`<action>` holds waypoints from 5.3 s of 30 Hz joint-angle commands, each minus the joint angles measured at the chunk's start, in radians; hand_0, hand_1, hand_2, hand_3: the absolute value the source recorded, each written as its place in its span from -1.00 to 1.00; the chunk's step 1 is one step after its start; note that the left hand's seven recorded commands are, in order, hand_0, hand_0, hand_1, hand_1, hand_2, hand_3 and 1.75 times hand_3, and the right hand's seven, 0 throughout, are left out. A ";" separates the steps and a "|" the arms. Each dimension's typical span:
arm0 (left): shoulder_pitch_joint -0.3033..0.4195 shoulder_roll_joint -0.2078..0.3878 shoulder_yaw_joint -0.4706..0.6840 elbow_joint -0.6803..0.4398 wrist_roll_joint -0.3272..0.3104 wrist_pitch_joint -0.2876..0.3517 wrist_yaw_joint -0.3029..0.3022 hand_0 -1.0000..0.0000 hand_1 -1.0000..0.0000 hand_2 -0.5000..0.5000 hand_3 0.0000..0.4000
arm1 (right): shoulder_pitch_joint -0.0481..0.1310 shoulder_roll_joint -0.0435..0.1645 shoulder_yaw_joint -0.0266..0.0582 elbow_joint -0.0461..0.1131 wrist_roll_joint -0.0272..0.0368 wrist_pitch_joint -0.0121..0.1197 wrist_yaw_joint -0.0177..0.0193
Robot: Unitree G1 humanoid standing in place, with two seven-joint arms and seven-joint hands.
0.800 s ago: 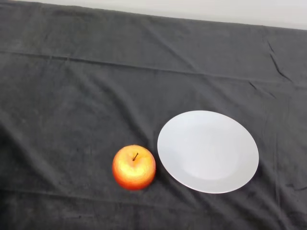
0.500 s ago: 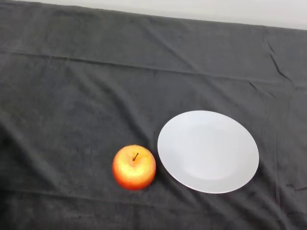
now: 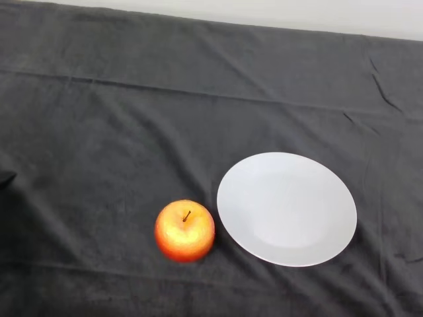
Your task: Move the apple to the plate
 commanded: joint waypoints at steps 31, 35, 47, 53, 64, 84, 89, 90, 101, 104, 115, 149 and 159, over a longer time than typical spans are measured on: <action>0.268 -0.103 -0.277 -0.909 0.192 0.364 -0.149 1.00 1.00 0.00 -1.00 | 0.123 0.127 -0.0046 0.048 0.0001 0.025 -0.0029; 0.294 -0.109 -0.314 -0.972 0.196 0.396 -0.163 1.00 1.00 0.00 -1.00 | 0.123 0.127 -0.0033 0.047 0.0015 0.025 -0.0027; 0.350 -0.075 -0.427 -1.034 0.237 0.433 -0.240 1.00 1.00 0.00 -1.00 | 0.123 0.128 -0.0002 0.046 0.0052 0.026 -0.0020; 0.363 -0.043 -0.468 -1.038 0.261 0.443 -0.308 1.00 1.00 0.00 -1.00 | 0.123 0.128 0.0012 0.046 0.0069 0.026 -0.0016; 0.367 0.003 -0.504 -1.093 0.286 0.507 -0.442 1.00 1.00 0.00 -1.00 | 0.123 0.128 0.0034 0.045 0.0098 0.027 -0.0009; 0.458 0.008 -0.323 -1.390 0.073 0.544 -0.556 1.00 1.00 0.00 -1.00 | 0.123 0.129 0.0074 0.044 0.0149 0.028 0.0003; 0.471 -0.020 -0.327 -1.360 0.070 0.497 -0.536 1.00 1.00 0.00 -1.00 | 0.123 0.129 0.0084 0.044 0.0161 0.028 0.0006; 0.473 -0.025 -0.332 -1.346 0.075 0.485 -0.532 1.00 1.00 0.00 -1.00 | 0.123 0.129 0.0086 0.044 0.0163 0.028 0.0006; 0.447 -0.044 -0.413 -1.202 0.150 0.442 -0.534 1.00 1.00 0.00 -1.00 | 0.123 0.129 0.0106 0.044 0.0188 0.028 0.0012; 0.435 -0.045 -0.434 -1.166 0.173 0.443 -0.539 1.00 1.00 0.00 -1.00 | 0.123 0.129 0.0110 0.044 0.0194 0.028 0.0014; 0.375 -0.059 -0.493 -1.006 0.251 0.436 -0.530 -0.40 1.00 -0.70 0.40 | 0.123 0.129 0.0123 0.044 0.0211 0.028 0.0018; 0.255 -0.075 -0.429 -1.060 0.213 0.556 -0.510 -1.00 -1.00 0.00 1.00 | 0.122 0.129 0.0149 0.044 0.0248 0.028 0.0029; 0.139 -0.141 -0.478 -1.010 0.247 0.596 -0.447 -1.00 -1.00 0.00 1.00 | 0.122 0.129 0.0157 0.045 0.0257 0.028 0.0031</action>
